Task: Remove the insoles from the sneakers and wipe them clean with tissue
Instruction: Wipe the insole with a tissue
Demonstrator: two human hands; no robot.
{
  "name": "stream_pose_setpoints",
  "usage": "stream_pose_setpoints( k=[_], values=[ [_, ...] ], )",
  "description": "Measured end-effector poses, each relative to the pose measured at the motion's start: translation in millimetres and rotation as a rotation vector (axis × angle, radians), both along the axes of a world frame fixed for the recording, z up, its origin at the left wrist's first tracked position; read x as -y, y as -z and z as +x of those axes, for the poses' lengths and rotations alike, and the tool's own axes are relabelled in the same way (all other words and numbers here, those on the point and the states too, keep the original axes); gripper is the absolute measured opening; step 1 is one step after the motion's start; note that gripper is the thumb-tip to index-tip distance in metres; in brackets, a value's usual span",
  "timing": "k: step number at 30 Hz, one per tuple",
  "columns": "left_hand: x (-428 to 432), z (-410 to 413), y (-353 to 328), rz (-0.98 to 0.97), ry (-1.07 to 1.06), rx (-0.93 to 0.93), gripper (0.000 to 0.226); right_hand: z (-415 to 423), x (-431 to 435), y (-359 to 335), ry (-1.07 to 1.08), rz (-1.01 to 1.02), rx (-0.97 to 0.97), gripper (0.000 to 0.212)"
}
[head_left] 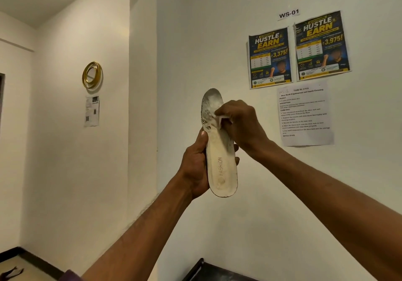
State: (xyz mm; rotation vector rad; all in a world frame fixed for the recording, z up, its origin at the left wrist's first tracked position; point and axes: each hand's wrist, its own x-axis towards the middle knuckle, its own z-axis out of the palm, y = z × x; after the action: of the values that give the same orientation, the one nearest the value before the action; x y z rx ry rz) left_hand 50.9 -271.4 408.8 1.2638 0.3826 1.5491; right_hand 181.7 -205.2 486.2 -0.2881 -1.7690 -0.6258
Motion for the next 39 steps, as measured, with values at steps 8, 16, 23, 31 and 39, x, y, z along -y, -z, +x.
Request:
stream_pose_setpoints(
  k=[8, 16, 23, 31, 39],
  values=[
    [2.1, -3.7, 4.2, -0.030, 0.021, -0.060, 0.060, -7.8, 5.6, -13.6, -0.003, 0.035, 0.042, 0.017],
    [8.6, -9.6, 6.9, -0.010, 0.052, -0.134, 0.059, -13.1, 7.1, -20.9, 0.004, 0.090, 0.081, 0.018],
    [10.4, -12.0, 9.8, 0.031, 0.057, -0.149, 0.052, -16.2, 11.3, -25.2, -0.014, 0.090, 0.102, 0.016],
    [9.3, -15.1, 9.8, 0.007, 0.040, -0.142, 0.056, -20.5, 15.1, -15.3, -0.073, 0.078, 0.214, 0.022],
    [6.5, -19.1, 9.5, -0.032, 0.040, -0.029, 0.053, -26.5, 17.8, 1.4, -0.086, 0.122, 0.329, 0.024]
  ],
)
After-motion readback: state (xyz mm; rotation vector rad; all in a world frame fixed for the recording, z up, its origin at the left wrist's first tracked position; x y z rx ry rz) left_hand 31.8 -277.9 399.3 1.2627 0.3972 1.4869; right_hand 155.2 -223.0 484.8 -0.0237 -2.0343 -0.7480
